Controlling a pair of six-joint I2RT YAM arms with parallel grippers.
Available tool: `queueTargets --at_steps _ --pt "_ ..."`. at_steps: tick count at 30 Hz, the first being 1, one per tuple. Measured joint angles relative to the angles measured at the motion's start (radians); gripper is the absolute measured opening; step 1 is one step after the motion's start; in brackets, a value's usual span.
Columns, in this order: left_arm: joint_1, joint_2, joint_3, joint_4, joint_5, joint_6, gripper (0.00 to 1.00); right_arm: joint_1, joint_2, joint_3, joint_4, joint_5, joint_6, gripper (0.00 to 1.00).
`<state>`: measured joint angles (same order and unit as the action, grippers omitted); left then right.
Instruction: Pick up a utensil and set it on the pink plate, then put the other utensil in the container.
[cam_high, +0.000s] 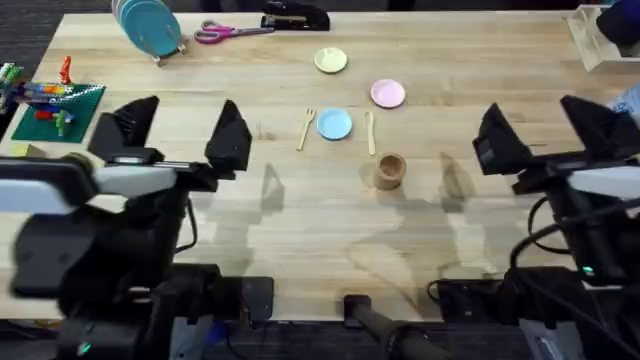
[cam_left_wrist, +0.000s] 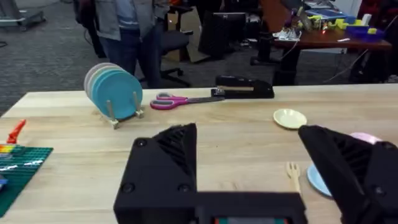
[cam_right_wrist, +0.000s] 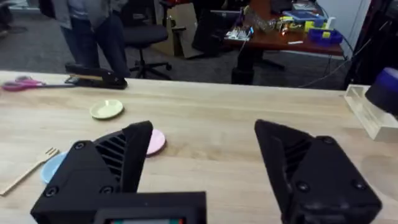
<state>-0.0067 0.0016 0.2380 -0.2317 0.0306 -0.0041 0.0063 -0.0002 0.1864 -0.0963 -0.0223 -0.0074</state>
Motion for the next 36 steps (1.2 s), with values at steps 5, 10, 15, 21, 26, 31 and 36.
queueTargets --at_steps 5,10,15,21,26,31,36 --pt "0.000 0.053 0.123 -0.098 0.000 0.000 0.994 0.000 0.000 0.066 -0.076 0.000 0.000 0.998" --pt "0.000 0.168 0.240 -0.174 0.000 0.000 0.994 0.000 0.048 0.158 -0.173 0.000 0.000 0.997" --pt "0.000 0.306 0.351 -0.245 0.002 0.000 0.994 0.000 0.164 0.286 -0.274 0.000 0.000 0.998" --pt "0.000 0.461 0.504 -0.413 0.007 0.000 0.994 0.000 0.315 0.459 -0.441 0.000 0.000 0.998" --pt "0.000 0.588 0.637 -0.578 0.010 0.000 0.994 0.000 0.445 0.611 -0.582 0.000 0.000 0.998" --pt "0.000 0.719 0.760 -0.707 0.010 0.000 0.994 0.000 0.595 0.746 -0.714 0.000 0.000 0.998" --pt "0.000 0.833 0.848 -0.802 0.010 0.010 0.992 0.000 0.747 0.852 -0.817 0.000 0.000 0.998"
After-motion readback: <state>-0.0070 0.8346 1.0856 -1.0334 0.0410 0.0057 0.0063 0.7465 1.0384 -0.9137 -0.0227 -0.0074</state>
